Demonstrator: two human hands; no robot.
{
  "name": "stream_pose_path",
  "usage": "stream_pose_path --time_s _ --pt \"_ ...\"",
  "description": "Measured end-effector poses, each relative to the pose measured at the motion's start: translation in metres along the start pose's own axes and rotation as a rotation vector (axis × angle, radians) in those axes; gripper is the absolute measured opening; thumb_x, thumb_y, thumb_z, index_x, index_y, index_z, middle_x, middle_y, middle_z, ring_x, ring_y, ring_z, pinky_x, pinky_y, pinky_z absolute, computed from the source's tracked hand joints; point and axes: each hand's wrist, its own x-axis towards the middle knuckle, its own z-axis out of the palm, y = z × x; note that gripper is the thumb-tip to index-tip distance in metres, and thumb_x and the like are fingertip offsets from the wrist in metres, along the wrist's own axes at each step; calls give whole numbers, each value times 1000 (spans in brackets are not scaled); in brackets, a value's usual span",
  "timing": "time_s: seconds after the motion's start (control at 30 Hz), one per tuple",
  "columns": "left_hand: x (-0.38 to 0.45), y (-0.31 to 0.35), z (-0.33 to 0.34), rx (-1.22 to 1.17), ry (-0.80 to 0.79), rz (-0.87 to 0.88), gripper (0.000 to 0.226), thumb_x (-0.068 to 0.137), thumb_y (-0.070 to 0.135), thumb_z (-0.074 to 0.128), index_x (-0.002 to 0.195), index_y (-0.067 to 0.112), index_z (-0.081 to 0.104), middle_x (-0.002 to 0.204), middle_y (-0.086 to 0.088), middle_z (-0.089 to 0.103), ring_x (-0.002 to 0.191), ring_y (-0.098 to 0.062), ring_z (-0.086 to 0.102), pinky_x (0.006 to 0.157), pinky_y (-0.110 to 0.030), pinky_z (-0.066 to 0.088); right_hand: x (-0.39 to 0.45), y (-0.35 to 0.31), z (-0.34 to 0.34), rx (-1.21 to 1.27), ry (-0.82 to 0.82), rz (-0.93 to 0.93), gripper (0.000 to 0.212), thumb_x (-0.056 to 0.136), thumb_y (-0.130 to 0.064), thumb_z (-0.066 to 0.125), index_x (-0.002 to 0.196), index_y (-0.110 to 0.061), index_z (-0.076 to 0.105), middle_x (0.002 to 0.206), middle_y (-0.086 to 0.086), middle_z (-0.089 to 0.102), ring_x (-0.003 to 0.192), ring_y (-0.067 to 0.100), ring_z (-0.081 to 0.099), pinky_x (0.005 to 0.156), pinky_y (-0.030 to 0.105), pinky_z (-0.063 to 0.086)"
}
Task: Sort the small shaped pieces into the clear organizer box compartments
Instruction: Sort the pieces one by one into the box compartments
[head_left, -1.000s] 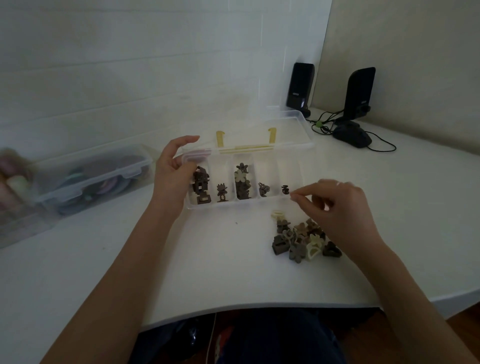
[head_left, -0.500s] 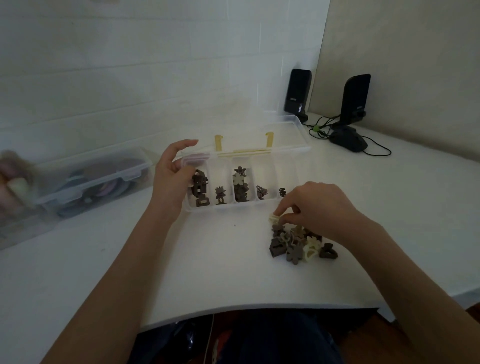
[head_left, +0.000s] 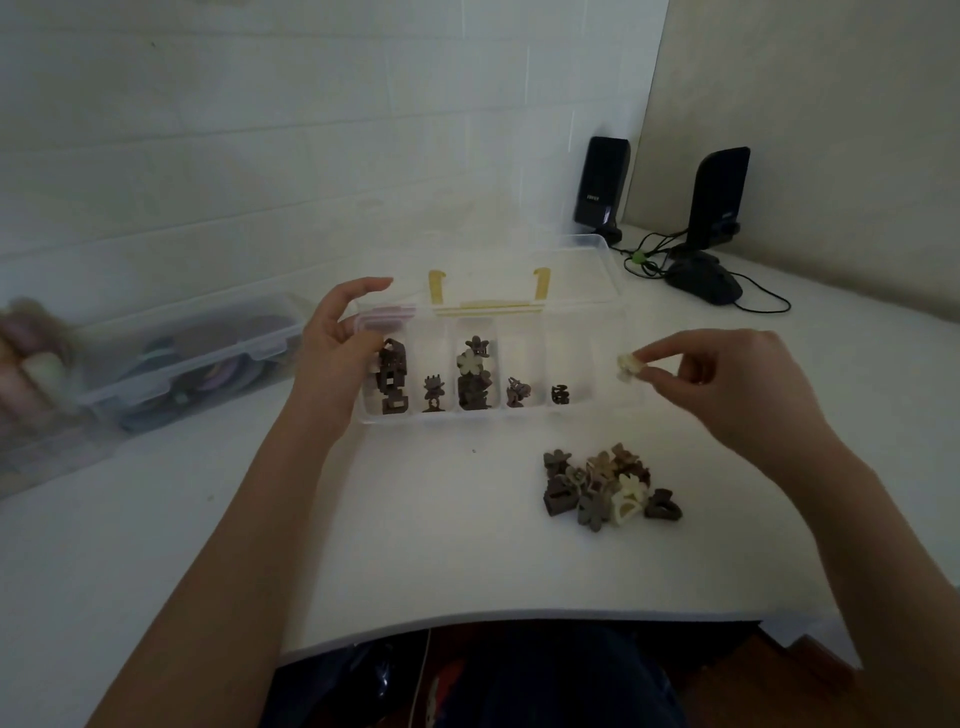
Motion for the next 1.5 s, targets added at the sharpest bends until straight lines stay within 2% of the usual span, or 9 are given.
stream_pose_path --time_s 0.17,0.3,0.5,0.9,1.1,1.23,1.33,1.4,1.5 --pt "0 0 -2 -7 -11 -12 54 80 -9 53 99 40 66 69 7 69 69 -17 63 68 -36 55 6 -2 5 -156 -16 20 10 82 -38 64 90 -36 70 55 -11 52 51 7 47 48 23 31" --pt "-1 3 -1 -15 -2 -14 54 81 -10 51 100 38 64 64 9 66 57 -9 60 55 -23 52 13 -11 16 -313 -72 38 13 87 -38 58 92 -33 68 63 -14 52 63 12 52 54 24 35" --pt "-2 5 1 -33 -5 -21 52 82 -12 50 102 35 63 64 11 68 56 -6 60 55 -22 53 23 -25 30 -511 -119 -33 14 89 -29 54 89 -30 68 77 -5 63 67 17 57 53 25 32" --pt "-3 6 3 -32 14 -30 52 81 -11 52 101 36 64 65 9 67 56 -6 62 50 -19 48 41 -38 36 -691 -250 -62 9 84 -17 60 90 -20 66 60 -5 45 54 14 46 55 27 35" --pt "-3 5 2 -26 18 -30 53 80 -11 52 101 36 64 63 10 66 56 -7 61 52 -20 50 24 -31 33 -462 -146 -7 17 90 -25 53 96 -28 68 84 -3 65 68 17 55 58 26 36" --pt "-2 4 2 -8 19 -24 53 81 -11 51 102 36 63 66 10 68 57 -8 61 53 -20 50 4 -21 29 -199 29 32 13 89 -33 56 94 -30 68 61 -15 49 59 12 51 54 24 38" --pt "-2 4 1 2 20 -20 53 81 -10 50 103 36 63 68 10 69 59 -9 61 54 -21 51 -21 -14 19 67 152 78 8 85 -31 62 89 -31 69 58 -13 55 52 8 51 51 26 46" --pt "-1 3 1 9 28 -24 54 80 -9 51 100 39 65 67 10 68 62 -14 59 56 -23 51 -41 -9 14 182 114 115 13 82 -35 61 95 -37 65 72 -13 60 62 4 55 57 21 46" --pt "0 2 1 20 31 -34 55 80 -8 51 97 42 66 64 12 67 64 -18 55 58 -26 50 -66 -1 16 242 -102 195 43 76 -49 58 118 -45 49 106 -17 54 93 -2 52 74 16 41"
